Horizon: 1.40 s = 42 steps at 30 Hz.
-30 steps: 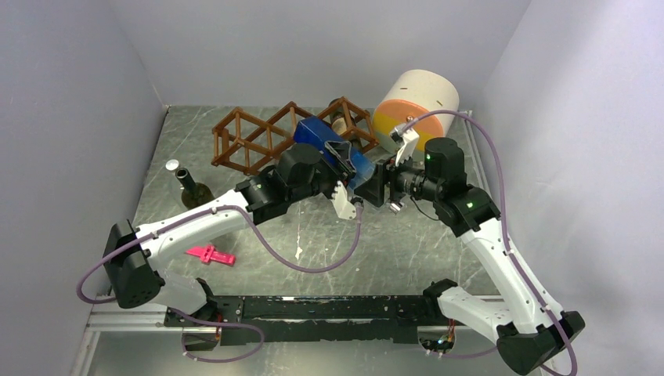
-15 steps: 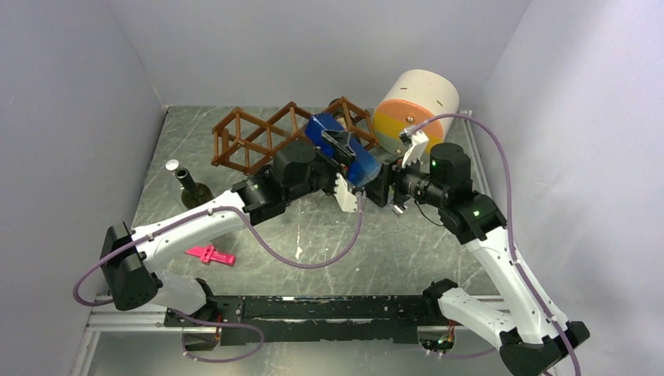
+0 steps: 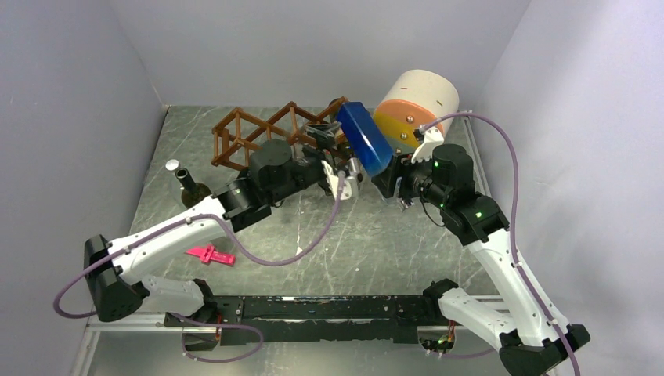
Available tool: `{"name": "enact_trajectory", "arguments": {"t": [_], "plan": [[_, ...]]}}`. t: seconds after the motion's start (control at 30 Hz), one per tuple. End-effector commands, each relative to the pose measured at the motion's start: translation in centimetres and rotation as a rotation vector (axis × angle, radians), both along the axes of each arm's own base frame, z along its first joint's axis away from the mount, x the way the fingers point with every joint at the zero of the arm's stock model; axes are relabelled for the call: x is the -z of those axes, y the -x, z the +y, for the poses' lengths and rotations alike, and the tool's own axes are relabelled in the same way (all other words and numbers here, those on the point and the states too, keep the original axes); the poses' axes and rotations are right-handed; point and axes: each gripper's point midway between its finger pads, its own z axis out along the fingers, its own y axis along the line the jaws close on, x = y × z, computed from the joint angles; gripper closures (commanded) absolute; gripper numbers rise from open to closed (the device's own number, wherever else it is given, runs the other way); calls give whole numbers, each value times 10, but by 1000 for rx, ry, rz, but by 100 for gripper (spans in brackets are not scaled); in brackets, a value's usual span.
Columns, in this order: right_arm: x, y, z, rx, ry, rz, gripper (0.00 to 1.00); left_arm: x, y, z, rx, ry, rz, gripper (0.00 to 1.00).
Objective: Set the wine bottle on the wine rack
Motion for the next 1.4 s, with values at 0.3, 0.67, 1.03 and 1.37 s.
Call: {"name": "enact_trajectory", "arguments": {"t": [0.3, 0.67, 1.03, 1.37], "plan": [[-64, -8, 24, -97, -160, -229, 100, -57, 8, 72, -366, 821, 683, 1], [-42, 20, 77, -336, -247, -131, 100, -77, 46, 129, -393, 956, 804, 1], [-15, 48, 169, -463, -245, -93, 100, -71, 62, 183, -502, 982, 769, 1], [14, 42, 224, -302, -217, -79, 100, -67, 62, 193, -535, 994, 742, 1]]}}
